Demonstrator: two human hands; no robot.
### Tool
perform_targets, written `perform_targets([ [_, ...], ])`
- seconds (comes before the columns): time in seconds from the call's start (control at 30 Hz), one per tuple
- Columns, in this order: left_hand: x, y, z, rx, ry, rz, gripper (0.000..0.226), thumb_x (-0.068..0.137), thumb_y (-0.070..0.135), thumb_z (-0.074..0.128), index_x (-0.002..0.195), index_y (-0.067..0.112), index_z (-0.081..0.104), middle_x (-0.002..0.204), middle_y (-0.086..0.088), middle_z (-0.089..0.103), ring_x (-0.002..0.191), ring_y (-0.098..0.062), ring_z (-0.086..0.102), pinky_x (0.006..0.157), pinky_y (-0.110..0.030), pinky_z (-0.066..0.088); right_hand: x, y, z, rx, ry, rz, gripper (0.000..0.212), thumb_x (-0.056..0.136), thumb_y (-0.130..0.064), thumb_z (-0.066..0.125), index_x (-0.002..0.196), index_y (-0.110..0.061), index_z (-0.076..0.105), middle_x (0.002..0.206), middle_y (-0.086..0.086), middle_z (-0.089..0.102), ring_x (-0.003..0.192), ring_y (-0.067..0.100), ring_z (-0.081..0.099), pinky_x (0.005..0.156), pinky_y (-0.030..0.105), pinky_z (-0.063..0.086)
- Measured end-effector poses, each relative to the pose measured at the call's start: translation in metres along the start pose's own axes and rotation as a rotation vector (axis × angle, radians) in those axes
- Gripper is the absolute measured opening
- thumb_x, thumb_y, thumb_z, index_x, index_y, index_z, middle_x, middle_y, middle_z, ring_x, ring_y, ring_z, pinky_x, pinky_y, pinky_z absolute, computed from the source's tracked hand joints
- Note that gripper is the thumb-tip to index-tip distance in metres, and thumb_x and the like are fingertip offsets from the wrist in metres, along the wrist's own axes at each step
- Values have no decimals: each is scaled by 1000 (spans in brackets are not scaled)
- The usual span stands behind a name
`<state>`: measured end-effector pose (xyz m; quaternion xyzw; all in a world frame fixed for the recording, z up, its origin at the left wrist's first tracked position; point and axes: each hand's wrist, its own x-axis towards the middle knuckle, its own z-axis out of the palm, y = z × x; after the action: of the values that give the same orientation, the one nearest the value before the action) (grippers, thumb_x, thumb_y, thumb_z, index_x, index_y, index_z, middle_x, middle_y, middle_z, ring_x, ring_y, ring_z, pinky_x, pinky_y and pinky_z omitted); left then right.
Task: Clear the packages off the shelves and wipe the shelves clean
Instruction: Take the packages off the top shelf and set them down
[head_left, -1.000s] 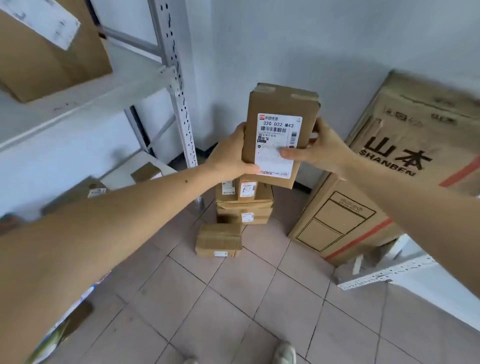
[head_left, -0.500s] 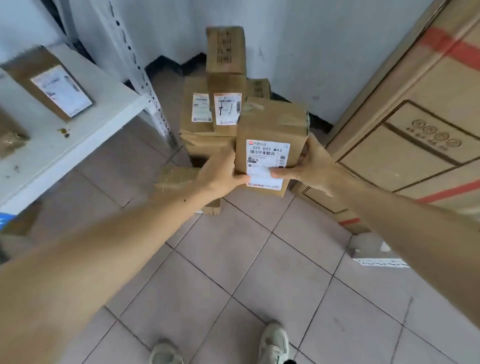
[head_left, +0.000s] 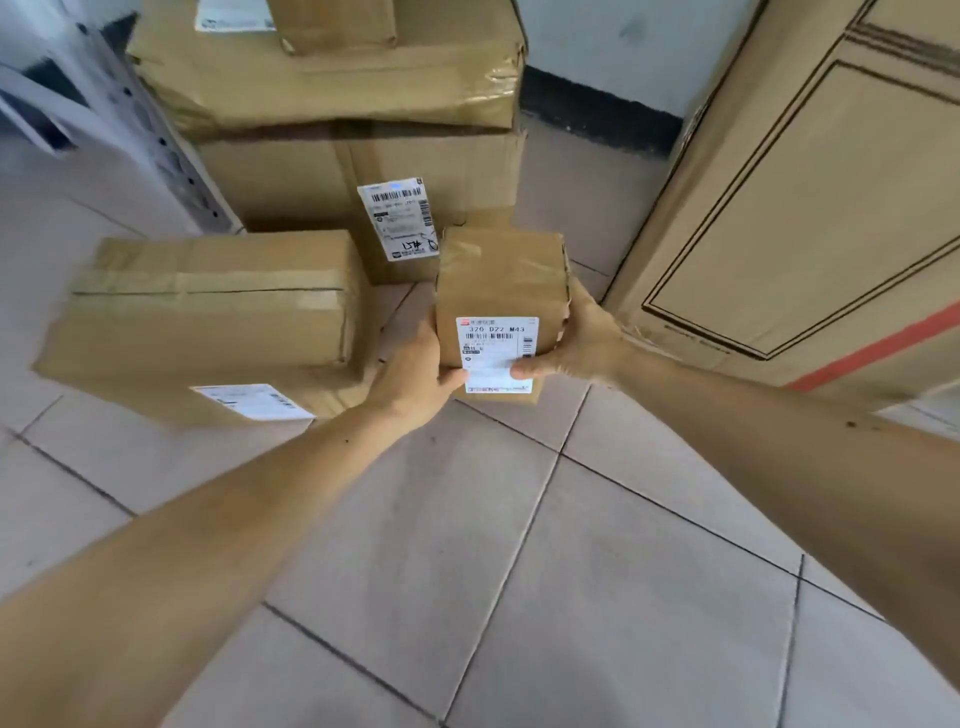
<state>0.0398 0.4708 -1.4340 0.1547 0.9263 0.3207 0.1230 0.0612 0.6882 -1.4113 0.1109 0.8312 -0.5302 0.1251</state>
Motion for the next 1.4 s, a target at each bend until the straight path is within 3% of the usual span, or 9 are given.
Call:
perform_targets([
  [0.1,12,-19,21,3,45,30,60,83,15,72,135,6,43,125,-12,58,114,-30,58,92,-45,50,19,22,9,-2,12,-39,107,55,11,91,141,-16,34,124,-4,57,92,-7,58,64,6,49],
  [0.23,19,-35,34,38,108,95,56,81,17,73,130,7,50,120,-11,60,111,-29,57,89,-45,51,27,36,15,-39,51,-68,110,54,5,93,143,-16,33,128,-6,55,105,5,57,74,1,46],
  [0.33,16,-38,41,80,120,109,49,84,22,70,127,7,53,119,-9,58,109,-29,56,84,-44,52,28,46,21,-90,61,-76,120,51,-2,96,147,-18,28,137,-1,54,121,17,55,100,26,48],
  [0.47,9,-36,44,148,27,-10,52,87,29,68,131,12,46,119,-5,64,107,-27,62,72,-34,46,24,54,25,-208,76,4,126,47,-10,98,150,-16,25,139,2,52,124,20,54,100,31,47],
  [0.6,-9,-25,30,237,-93,-105,57,87,30,69,131,7,40,133,-10,51,122,-31,53,85,-41,47,4,41,20,-415,12,179,134,53,-24,97,155,-18,11,151,11,35,136,31,42,110,44,41],
  [0.73,-42,1,-4,302,-352,-226,61,85,38,69,128,5,42,132,-13,49,119,-31,51,87,-39,46,-34,1,5,-491,-28,427,116,71,-25,89,156,-11,11,156,13,28,140,32,37,106,39,41],
  [0.83,-66,36,-46,285,-472,-235,55,86,39,67,125,6,46,126,-12,50,108,-28,56,82,-36,47,-66,-42,-13,-557,-116,522,95,78,-30,84,150,-8,27,149,11,40,134,29,43,101,37,45],
  [1.03,-93,130,-178,324,-623,-222,61,89,41,63,140,13,44,140,-6,51,121,-23,54,98,-37,47,-128,-178,-60,-844,-268,456,61,81,-34,78,132,-10,53,132,8,56,117,26,57,93,33,52],
  [1.4,-154,313,-498,381,-547,-196,47,93,42,60,130,13,55,123,-3,63,109,-21,61,95,-37,51,-226,-513,-140,-1092,-320,40,43,86,-32,72,122,-14,58,119,2,56,102,23,58,84,38,55],
])
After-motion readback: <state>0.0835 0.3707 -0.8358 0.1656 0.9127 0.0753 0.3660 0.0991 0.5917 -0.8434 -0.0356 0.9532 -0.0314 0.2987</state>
